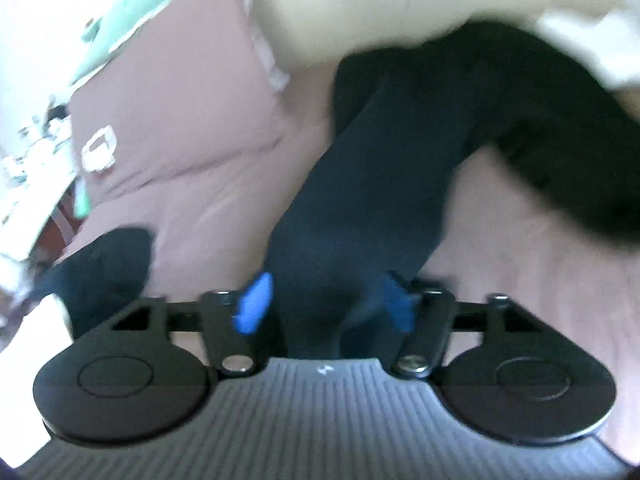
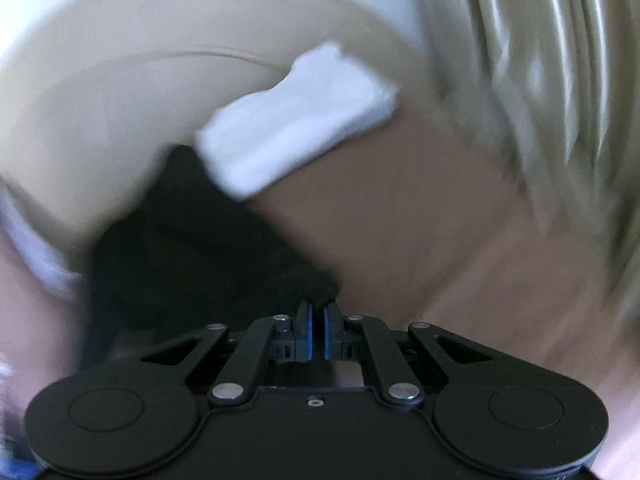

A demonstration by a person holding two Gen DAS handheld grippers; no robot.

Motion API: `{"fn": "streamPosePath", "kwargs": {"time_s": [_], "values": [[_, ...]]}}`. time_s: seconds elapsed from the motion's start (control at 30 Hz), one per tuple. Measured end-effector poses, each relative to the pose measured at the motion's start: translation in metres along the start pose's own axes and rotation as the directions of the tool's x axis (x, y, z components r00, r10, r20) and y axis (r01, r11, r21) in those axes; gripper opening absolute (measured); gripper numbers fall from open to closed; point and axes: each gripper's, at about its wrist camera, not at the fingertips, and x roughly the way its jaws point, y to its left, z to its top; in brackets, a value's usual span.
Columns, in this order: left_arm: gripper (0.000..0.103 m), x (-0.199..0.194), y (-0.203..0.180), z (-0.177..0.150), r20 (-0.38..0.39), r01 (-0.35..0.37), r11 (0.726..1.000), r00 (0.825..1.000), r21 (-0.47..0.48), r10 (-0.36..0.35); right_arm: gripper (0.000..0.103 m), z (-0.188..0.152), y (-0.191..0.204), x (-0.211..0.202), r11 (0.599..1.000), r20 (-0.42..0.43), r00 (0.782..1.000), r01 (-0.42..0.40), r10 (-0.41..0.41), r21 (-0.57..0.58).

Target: Fold clothes

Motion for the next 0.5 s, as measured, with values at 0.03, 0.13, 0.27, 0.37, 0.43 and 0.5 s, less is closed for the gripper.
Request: {"fn": "streamPosePath", "kwargs": {"time_s": [0.03, 0.13, 0.27, 0.37, 0.43, 0.5], "values": [[0.083, -0.01, -0.003, -0.004, 0.042, 0.028, 1.0, 0.999, 0.0, -0.028, 0.008, -0.004, 0.006, -0.008, 0.998, -0.016, 0.998, -0.067, 0.067, 0.007], [0.083, -0.03, -0.018, -0.011, 0.139, 0.173, 0.983, 0.974, 0.061, -0.18, 0.008, -0.012, 0.03, -0.026, 0.985, -0.024, 0.988, -0.153, 0.152, -0.074], [0.083, -0.034, -0.056, -0.021, 0.173, 0.402, 0.891, 0.882, 0.21, -0.438, 0.008, -0.009, 0.036, -0.023, 0.95, -0.045, 0.953, -0.304, 0.301, -0.074], [0.083, -0.039, -0.095, -0.028, 0.212, 0.407, 0.865, 0.855, 0.292, -0.474, 0.008, -0.006, 0.037, -0.016, 0.934, -0.049, 0.938, -0.347, 0.344, -0.08], [0.083, -0.037, -0.124, -0.028, 0.218, 0.438, 0.843, 0.831, 0.311, -0.512, 0.008, -0.006, 0.039, -0.012, 0.935, -0.047, 0.94, -0.34, 0.337, -0.1], [0.083, -0.023, -0.147, -0.019, 0.161, 0.496, 0.813, 0.815, 0.306, -0.557, 0.008, -0.006, 0.036, -0.008, 0.919, -0.066, 0.923, -0.383, 0.378, -0.091]]}}
